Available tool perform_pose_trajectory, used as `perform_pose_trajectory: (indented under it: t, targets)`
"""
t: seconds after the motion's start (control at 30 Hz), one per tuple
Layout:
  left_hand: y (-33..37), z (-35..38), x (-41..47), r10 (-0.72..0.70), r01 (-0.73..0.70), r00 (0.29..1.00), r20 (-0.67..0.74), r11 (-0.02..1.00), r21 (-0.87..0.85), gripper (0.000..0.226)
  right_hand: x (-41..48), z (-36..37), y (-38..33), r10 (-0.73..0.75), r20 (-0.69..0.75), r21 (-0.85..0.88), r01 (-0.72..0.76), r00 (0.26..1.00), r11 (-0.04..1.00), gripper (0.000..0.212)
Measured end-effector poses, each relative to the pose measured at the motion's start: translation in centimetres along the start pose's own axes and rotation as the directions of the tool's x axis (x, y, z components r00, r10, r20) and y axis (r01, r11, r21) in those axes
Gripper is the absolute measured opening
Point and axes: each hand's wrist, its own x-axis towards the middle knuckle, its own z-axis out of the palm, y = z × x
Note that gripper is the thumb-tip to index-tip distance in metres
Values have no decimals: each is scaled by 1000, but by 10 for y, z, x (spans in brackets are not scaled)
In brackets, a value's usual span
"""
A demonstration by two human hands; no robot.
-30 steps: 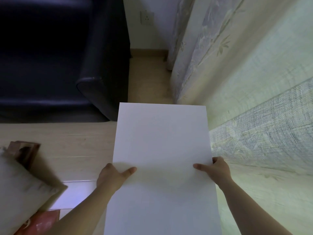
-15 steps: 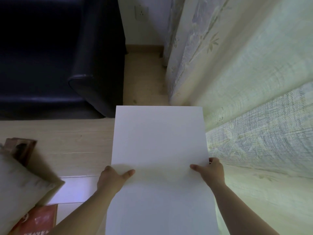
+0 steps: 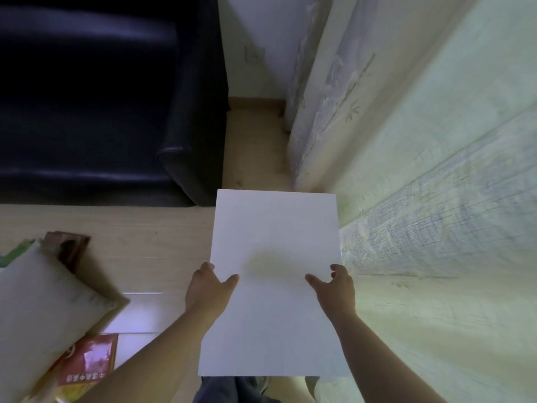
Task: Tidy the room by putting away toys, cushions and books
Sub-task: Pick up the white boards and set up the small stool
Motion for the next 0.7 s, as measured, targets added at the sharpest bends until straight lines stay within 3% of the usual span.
perform_pose_trajectory:
  t: [0.2,0.33,0.43,0.57,0.7]
  targets:
    - [-7,-43,-67,24,-24,1000,8,998,-55,53,-71,-26,-23,-38,80,105,29,996,994,67]
    - [-16,-71,-106,38,-40,999,-35,997,-73,32,-119,-34,-37,-103,119,149,85,988,985,63]
    - [-26,-91,-132,54,-62,997,-62,990,-125,31,-153,-37,-48,-151,138,167,127,979,978,61]
    - [-49,-113,-161,47,-65,995,-91,977,-205,47,-195,-34,-61,-223,180,166,194,958,967,48]
    - [-90,-140,-190,4,-39,992,-127,960,-276,42,-243,-19,-71,-309,219,116,290,925,950,36]
